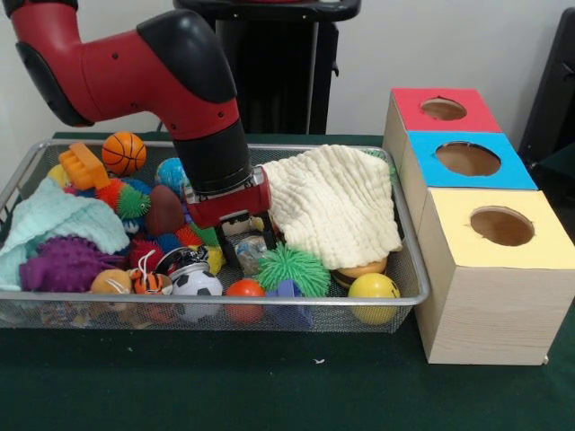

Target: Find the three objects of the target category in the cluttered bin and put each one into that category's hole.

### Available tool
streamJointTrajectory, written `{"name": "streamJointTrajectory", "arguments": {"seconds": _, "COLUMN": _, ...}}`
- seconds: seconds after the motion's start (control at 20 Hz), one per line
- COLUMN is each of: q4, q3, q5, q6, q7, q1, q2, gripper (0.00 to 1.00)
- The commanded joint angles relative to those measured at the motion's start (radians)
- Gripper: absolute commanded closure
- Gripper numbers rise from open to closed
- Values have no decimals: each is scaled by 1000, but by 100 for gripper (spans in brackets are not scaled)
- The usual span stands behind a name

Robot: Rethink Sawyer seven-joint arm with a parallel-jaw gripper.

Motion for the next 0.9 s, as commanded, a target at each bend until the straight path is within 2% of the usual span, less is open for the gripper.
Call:
{"name": "streamJointTrajectory", "arguments": {"seconds": 0.05, "q4": -162, "q3": -40, "q5": -91, "q6": -111, "q7": -9, "q1": 5, "q2": 129, "gripper": 0}}
{"name": "streamJointTrajectory", "arguments": {"seconds": 0.35, "q4": -118, "q3": 37, "q5": -22, "q6": -53, "q7": -43, "q1": -55, "q2": 150, "gripper": 0}}
{"name": "streamJointTrajectory", "arguments": {"seconds": 0.4, "q4": -113, "q3": 48, "q5": -1, "q6": -42, "q7": -30, "q1": -66, "q2": 160, "gripper": 100}}
{"name": "streamJointTrajectory", "arguments": {"seconds": 0.55, "q4": -102, "q3": 79, "q5": 47, "q6": -7, "q7": -33, "q1": -94, "q2": 185, "gripper": 100}}
{"name": "streamJointTrajectory", "arguments": {"seconds": 0.9, "q4": -66, "q3": 79, "q5": 112, "q6": 94, "q7": -27, "q1": -78, "q2": 101, "gripper": 100}}
